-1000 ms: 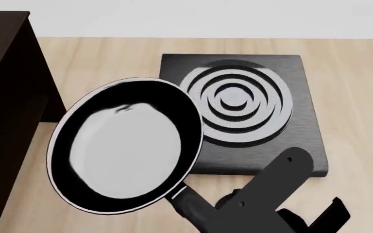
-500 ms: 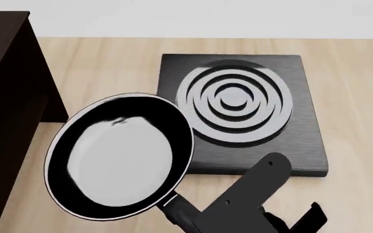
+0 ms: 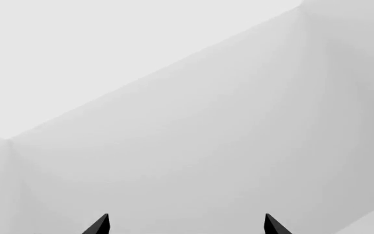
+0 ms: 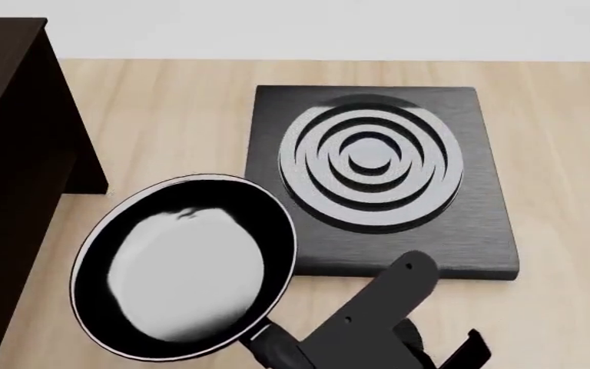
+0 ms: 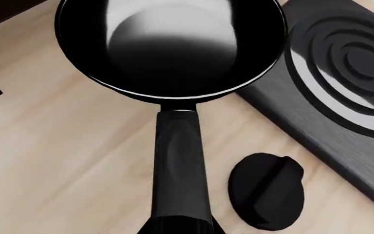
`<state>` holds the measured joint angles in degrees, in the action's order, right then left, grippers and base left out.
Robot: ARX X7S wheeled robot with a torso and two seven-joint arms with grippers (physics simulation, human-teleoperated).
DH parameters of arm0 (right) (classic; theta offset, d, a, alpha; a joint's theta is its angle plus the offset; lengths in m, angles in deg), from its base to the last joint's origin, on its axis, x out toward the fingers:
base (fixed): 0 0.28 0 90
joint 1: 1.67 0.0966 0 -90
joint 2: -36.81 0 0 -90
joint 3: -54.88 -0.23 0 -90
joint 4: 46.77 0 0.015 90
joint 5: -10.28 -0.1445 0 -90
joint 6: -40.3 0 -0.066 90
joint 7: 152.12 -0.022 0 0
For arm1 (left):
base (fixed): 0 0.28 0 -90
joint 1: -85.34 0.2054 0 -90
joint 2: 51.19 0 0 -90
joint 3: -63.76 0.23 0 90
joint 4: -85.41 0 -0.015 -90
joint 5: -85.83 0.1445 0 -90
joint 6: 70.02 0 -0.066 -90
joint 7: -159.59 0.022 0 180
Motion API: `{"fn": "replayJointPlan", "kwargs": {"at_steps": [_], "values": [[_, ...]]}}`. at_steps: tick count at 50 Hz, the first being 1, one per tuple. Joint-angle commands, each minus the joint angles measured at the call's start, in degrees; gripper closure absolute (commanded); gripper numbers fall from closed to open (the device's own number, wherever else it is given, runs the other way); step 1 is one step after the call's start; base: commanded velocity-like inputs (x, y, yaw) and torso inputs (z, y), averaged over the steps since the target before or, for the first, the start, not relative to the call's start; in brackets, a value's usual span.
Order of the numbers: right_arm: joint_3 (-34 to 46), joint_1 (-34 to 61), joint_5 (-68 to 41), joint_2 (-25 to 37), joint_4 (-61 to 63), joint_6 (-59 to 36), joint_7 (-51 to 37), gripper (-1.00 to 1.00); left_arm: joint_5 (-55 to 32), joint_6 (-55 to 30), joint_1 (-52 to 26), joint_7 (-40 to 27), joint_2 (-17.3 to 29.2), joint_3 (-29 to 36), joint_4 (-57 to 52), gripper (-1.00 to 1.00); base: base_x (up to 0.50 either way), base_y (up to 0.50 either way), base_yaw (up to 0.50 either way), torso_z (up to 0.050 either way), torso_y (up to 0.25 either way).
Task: Put the frying pan under the cabinet shelf.
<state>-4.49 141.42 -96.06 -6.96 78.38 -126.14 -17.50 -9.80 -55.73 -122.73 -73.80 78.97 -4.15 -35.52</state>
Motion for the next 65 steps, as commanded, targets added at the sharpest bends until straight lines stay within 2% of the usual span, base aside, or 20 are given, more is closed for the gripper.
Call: {"fn": "replayJointPlan", "kwargs": {"at_steps": [1, 37, 65], "values": [[-1.9, -0.8, 8.0, -1.1, -1.1, -0.5, 6.1, 1.00, -0.9, 0.2, -0.4, -0.7, 0.5, 0.4, -0.2, -1.00, 0.00, 0.00, 0.00, 0.000, 0.000], [6.6, 0.0, 27.8, -9.1, -8.8, 1.9, 22.8, 1.00, -2.7, 1.9, 2.2, -1.3, 4.4, -0.3, -2.2, -1.00, 0.00, 0.00, 0.00, 0.001, 0.001], [14.5, 2.2, 39.6, -12.6, -17.1, 7.2, 34.6, 1.00, -4.0, 2.1, 0.6, -2.2, 4.6, 0.9, -1.8, -1.00, 0.00, 0.00, 0.00, 0.000, 0.001]]}}
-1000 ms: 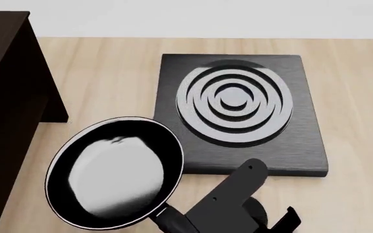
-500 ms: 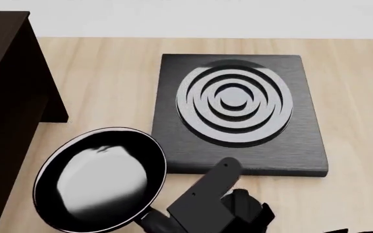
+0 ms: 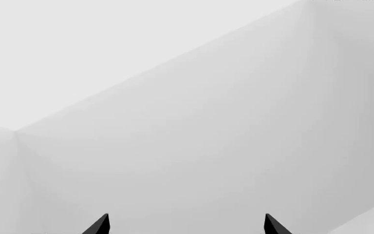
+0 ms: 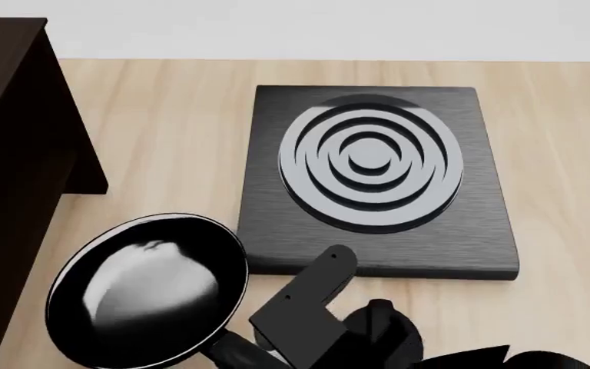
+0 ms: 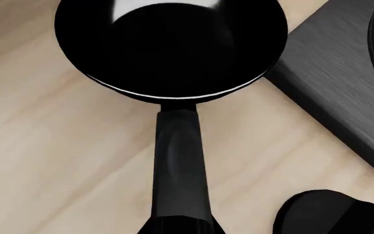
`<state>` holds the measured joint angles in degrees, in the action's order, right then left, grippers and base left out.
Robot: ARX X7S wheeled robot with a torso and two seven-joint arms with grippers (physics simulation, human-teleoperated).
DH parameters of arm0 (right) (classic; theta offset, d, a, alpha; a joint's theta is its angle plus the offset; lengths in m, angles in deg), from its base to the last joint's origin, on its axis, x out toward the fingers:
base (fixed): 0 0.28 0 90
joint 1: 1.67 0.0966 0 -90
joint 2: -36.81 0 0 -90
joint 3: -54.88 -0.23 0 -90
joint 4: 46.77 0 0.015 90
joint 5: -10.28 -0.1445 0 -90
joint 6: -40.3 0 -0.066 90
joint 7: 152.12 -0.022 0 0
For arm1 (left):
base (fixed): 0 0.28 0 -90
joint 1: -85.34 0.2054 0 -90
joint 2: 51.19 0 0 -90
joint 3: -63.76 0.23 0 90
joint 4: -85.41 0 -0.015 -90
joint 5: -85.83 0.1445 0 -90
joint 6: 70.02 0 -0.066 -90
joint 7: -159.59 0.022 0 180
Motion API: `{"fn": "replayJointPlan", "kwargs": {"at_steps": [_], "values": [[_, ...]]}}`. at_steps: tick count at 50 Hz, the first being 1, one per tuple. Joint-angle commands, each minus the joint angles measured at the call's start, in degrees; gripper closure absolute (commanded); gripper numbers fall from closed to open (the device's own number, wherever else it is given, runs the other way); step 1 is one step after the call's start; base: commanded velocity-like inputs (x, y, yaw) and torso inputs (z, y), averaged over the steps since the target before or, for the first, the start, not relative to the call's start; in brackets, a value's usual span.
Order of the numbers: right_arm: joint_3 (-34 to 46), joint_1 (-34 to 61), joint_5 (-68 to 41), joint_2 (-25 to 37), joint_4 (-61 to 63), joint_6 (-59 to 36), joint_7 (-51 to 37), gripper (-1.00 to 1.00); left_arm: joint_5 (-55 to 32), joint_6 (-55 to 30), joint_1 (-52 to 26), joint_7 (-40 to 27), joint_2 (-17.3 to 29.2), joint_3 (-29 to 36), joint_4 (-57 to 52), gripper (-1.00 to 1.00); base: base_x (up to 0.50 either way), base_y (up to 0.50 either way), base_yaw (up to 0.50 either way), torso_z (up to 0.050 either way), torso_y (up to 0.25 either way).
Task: Put the frying pan under the cabinet shelf.
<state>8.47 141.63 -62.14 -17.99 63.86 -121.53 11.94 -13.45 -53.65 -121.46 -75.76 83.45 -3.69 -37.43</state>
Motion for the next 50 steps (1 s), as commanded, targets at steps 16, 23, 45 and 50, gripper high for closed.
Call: {"fn": "replayJointPlan", "kwargs": {"at_steps": [16, 23, 45, 50], "values": [[5.4, 3.1, 10.5, -4.2, -7.2, 5.9, 10.4, 1.00, -1.4, 0.1, -1.9, -0.7, 0.5, 0.9, 0.2, -1.00, 0.00, 0.00, 0.00, 0.001, 0.002], [7.1, 3.4, 12.6, -5.3, -9.5, 7.8, 12.8, 1.00, -1.5, 0.2, -1.6, -0.6, 0.8, 1.0, 0.2, -1.00, 0.00, 0.00, 0.00, 0.000, 0.000], [12.9, 5.7, 20.3, -9.8, -21.1, 13.7, 20.8, 1.00, -3.0, -0.8, -5.5, -1.1, 0.6, 2.4, 1.8, -1.00, 0.00, 0.00, 0.00, 0.000, 0.000], [13.4, 5.4, 20.6, -10.6, -22.2, 14.3, 21.5, 1.00, -3.4, -0.8, -6.3, -1.1, 0.6, 2.5, 2.4, -1.00, 0.00, 0.00, 0.00, 0.000, 0.000]]}}
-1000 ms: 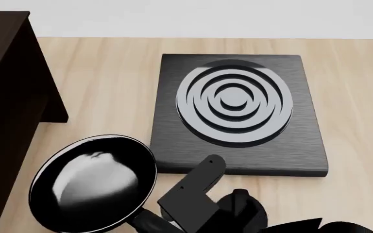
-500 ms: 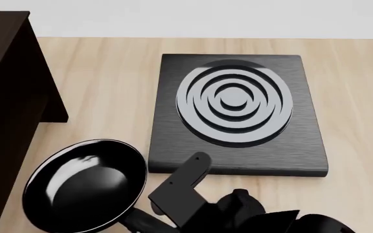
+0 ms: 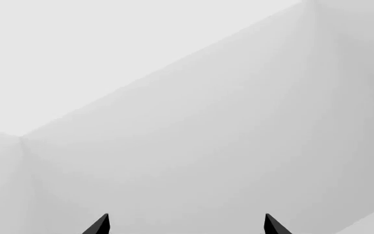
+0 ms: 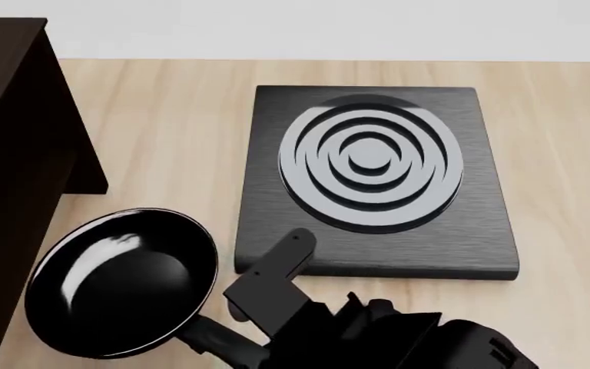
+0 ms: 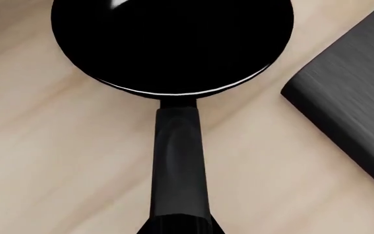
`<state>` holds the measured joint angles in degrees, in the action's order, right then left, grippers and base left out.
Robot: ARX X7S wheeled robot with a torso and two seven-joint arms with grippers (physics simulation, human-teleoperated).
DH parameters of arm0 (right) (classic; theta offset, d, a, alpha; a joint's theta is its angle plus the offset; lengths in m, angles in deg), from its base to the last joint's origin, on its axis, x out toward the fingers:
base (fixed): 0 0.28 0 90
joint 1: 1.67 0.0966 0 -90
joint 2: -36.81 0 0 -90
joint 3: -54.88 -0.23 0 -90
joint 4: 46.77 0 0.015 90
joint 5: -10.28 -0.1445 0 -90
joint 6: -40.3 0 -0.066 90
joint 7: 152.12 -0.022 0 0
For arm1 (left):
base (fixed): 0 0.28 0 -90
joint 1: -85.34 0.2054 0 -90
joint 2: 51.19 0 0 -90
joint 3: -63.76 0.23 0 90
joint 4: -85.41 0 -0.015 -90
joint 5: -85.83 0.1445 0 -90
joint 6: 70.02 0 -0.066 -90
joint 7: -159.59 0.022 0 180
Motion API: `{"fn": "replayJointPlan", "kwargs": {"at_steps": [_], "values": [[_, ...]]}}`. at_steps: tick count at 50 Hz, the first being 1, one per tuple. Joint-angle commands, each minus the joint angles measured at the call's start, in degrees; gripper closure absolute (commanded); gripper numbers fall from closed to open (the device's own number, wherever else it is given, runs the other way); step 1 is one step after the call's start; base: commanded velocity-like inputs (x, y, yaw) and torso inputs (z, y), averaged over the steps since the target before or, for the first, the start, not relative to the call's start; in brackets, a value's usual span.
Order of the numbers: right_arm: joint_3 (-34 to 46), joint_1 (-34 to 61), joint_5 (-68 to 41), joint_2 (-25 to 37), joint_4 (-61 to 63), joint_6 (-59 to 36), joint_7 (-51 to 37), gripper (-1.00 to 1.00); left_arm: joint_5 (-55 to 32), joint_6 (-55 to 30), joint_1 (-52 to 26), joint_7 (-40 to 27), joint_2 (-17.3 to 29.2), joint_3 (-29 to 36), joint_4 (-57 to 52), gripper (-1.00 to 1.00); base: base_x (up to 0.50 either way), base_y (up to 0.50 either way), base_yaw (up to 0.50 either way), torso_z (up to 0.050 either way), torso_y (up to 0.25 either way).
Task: Put the frying pan under the cabinet shelf.
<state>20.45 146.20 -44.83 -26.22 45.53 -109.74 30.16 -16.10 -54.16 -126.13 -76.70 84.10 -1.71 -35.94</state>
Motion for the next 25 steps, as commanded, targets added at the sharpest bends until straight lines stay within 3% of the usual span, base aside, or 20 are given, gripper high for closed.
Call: {"fn": "replayJointPlan", "kwargs": {"at_steps": [1, 25], "values": [[1.6, 0.8, 3.4, -2.4, -3.9, 2.6, 3.3, 1.00, -0.8, -0.3, -1.7, -0.2, 0.0, 0.6, 0.9, -1.00, 0.00, 0.00, 0.00, 0.000, 0.000], [2.7, 0.7, 0.6, -6.4, -4.6, 0.4, 4.7, 1.00, -0.5, -0.1, -1.6, -0.5, 0.5, 1.1, 0.4, -1.00, 0.00, 0.00, 0.00, 0.000, 0.000]]}}
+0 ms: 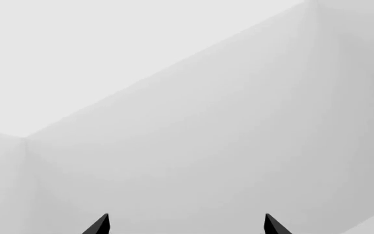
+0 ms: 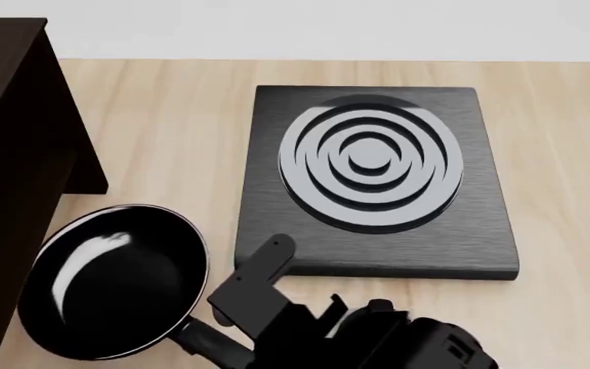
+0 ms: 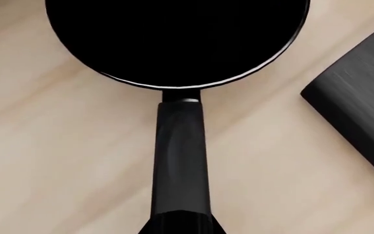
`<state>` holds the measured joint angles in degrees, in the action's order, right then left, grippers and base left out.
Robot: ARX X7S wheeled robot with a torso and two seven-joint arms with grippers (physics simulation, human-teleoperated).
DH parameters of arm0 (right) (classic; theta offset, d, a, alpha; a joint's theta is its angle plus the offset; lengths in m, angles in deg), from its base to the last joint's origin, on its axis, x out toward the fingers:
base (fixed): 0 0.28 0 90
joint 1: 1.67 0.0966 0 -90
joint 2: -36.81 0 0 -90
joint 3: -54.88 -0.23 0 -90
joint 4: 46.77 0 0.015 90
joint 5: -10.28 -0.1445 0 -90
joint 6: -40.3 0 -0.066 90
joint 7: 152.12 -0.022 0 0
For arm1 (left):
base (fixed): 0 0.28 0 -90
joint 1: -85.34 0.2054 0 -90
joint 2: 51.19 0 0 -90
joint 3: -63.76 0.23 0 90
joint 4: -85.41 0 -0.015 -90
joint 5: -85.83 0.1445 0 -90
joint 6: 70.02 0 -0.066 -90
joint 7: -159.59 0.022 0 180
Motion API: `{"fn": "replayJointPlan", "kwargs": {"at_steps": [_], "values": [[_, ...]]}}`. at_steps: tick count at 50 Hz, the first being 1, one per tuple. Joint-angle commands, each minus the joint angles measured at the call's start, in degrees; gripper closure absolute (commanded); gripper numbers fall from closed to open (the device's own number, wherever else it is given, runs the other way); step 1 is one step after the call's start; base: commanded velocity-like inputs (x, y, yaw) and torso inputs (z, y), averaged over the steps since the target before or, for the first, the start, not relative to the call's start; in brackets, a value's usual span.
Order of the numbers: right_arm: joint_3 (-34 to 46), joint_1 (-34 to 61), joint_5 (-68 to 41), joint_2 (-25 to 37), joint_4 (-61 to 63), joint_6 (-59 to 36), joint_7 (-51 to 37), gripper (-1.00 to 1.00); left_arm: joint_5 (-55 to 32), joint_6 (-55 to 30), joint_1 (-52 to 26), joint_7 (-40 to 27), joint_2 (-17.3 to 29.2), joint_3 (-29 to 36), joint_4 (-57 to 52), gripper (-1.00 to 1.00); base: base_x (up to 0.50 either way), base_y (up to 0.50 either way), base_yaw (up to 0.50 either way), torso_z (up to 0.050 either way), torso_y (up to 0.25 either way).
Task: Put the frying pan under the cabinet shelf.
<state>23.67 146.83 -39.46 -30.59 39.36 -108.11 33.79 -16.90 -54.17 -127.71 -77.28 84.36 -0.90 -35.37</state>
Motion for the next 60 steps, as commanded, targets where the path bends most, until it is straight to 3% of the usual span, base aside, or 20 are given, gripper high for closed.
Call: {"fn": "replayJointPlan", "kwargs": {"at_steps": [1, 17, 26, 36, 45, 51, 60], "values": [[-1.0, 0.1, -5.6, -2.0, 2.6, -1.9, 0.6, 1.00, 0.4, 0.0, 0.0, 0.1, 0.4, 0.2, -0.1, -1.00, 0.00, 0.00, 0.00, 0.000, 0.000], [-7.0, 1.7, -16.6, -3.7, 8.9, -8.0, -3.4, 1.00, 2.1, 0.4, 1.8, 0.8, 0.7, 0.4, -1.1, -1.00, 0.00, 0.00, 0.00, 0.000, 0.000], [-6.2, 2.6, -15.0, -5.4, 5.9, -5.5, -0.4, 1.00, 2.3, 0.6, 2.5, 0.7, 1.7, 0.3, -1.9, -1.00, 0.00, 0.00, 0.00, 0.000, 0.000], [1.7, 3.9, -1.6, -11.7, -13.2, 8.4, 13.6, 1.00, -1.6, 1.0, 2.0, -2.1, 3.6, 0.5, -2.9, -1.00, 0.00, 0.00, 0.00, 0.001, 0.002], [5.8, 5.7, 6.7, -22.2, -40.8, 24.2, 26.9, 1.00, -4.3, 0.4, 0.5, -4.3, 3.9, 2.0, -3.4, -1.00, 0.00, 0.00, 0.00, 0.000, 0.000], [26.4, 10.0, -12.1, -22.6, -47.9, 36.6, 26.7, 1.00, -3.5, 0.0, 1.6, -4.0, 4.5, 2.4, -3.6, -1.00, 0.00, 0.00, 0.00, 0.000, 0.000], [29.7, 10.7, -18.5, -22.6, -45.6, 37.7, 28.5, 1.00, 0.5, -0.3, 4.5, -1.8, 4.7, 2.5, -3.8, -1.00, 0.00, 0.00, 0.00, 0.000, 0.000]]}}
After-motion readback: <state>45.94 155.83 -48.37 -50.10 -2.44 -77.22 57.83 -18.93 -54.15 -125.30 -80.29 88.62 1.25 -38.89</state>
